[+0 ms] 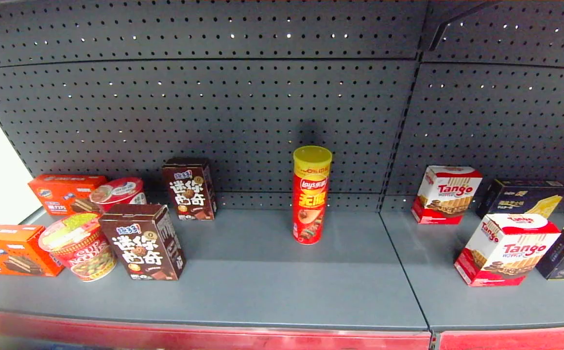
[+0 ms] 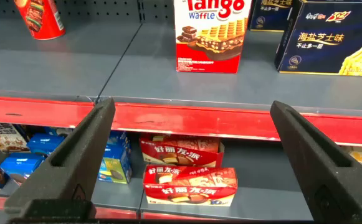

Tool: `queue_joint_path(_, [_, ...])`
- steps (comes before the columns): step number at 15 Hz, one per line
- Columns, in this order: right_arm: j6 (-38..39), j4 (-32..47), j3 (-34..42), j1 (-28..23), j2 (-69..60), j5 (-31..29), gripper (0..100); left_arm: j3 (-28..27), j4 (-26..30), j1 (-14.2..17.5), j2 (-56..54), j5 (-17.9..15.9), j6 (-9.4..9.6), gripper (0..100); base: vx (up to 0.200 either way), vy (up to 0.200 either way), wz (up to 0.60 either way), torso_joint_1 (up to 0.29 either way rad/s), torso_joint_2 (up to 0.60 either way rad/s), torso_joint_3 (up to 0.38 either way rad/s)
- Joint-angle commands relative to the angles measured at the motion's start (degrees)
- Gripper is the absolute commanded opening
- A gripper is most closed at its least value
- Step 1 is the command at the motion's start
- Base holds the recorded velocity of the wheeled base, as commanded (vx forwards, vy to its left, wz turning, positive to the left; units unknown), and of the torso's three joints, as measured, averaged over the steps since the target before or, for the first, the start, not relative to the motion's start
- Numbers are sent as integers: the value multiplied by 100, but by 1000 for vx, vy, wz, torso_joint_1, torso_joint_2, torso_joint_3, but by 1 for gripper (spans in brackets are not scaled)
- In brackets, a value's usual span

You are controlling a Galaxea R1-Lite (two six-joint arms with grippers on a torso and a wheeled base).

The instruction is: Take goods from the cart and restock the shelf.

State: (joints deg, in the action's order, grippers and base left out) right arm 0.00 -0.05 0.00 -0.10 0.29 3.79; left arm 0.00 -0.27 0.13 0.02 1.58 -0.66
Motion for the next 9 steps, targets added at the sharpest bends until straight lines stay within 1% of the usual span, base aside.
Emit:
queue_joint_path(1, [0,-4,0,1,6,-1,100,0,0,-5,-2,-9,13,100,0,0,0,0,0,0])
queue_joint_path(2, [0,-4,0,1,6,-1,100,0,0,-5,-2,26,39,100,0,0,0,0,0,0])
queue_joint_path(4, [0,-4,0,1,6,8,100,0,0,-5,-2,26,-4,100,0,0,0,0,0,0])
queue_joint_path(8, [-9,-4,0,1,6,8,100,0,0,-5,-2,9,-4,100,0,0,0,0,0,0])
queue_joint_path(9, [-9,-4,0,1,6,8,100,0,0,-5,-2,9,4,100,0,0,600,2,-2,7])
